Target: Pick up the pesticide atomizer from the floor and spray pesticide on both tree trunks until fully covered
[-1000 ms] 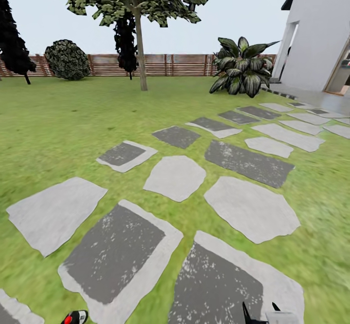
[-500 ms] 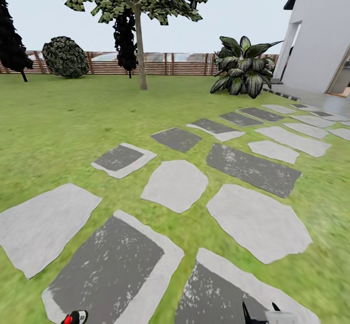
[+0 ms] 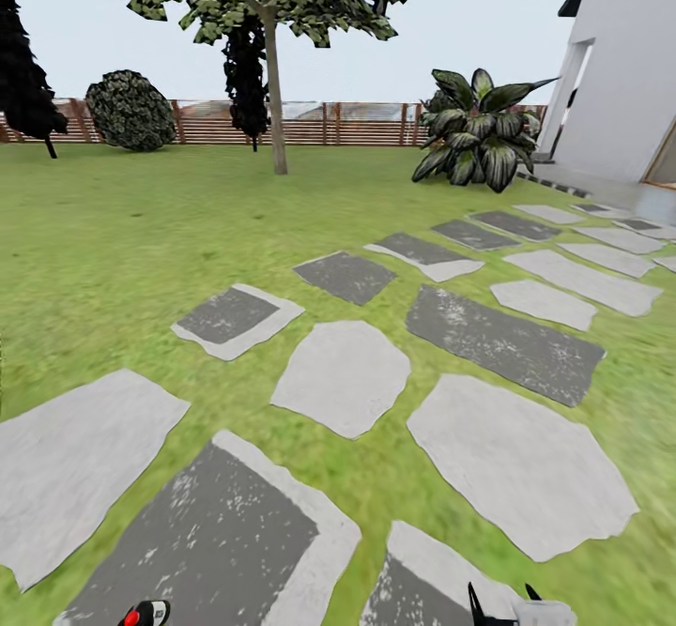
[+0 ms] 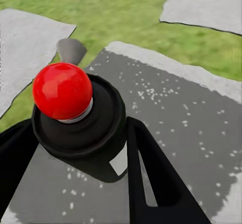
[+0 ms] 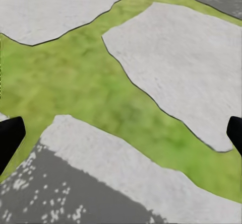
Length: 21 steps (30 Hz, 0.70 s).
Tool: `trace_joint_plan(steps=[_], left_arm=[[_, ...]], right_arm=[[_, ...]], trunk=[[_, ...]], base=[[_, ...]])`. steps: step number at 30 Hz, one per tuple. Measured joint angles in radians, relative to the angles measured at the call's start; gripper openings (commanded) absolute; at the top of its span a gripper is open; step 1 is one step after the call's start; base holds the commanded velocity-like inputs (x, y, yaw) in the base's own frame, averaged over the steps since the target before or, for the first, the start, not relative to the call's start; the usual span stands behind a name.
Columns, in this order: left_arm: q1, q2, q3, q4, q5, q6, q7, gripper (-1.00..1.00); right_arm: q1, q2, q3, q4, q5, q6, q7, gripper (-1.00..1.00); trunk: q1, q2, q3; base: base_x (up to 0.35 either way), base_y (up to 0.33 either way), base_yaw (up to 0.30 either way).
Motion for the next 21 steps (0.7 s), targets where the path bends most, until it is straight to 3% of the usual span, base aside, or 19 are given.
trace_joint_plan(steps=[8,21], left_arm=[[-0.001,-0.001,0.0,0.0,0.0,0.0,0.0,-1.0],[-0.001,0.0,0.0,0.0,0.0,0.0,0.0,-1.0]], right_arm=[[0.0,0.0,0.0,-0.001,0.0,0.0,0.0,1.0],[0.0,0.0,0.0,0.0,0.0,0.0,0.0,1.0]], trunk=[[0.0,0.0,0.0],[0.0,0.0,0.0]], base=[[0.336,0.0,0.222],[0.336,0.0,0.021]])
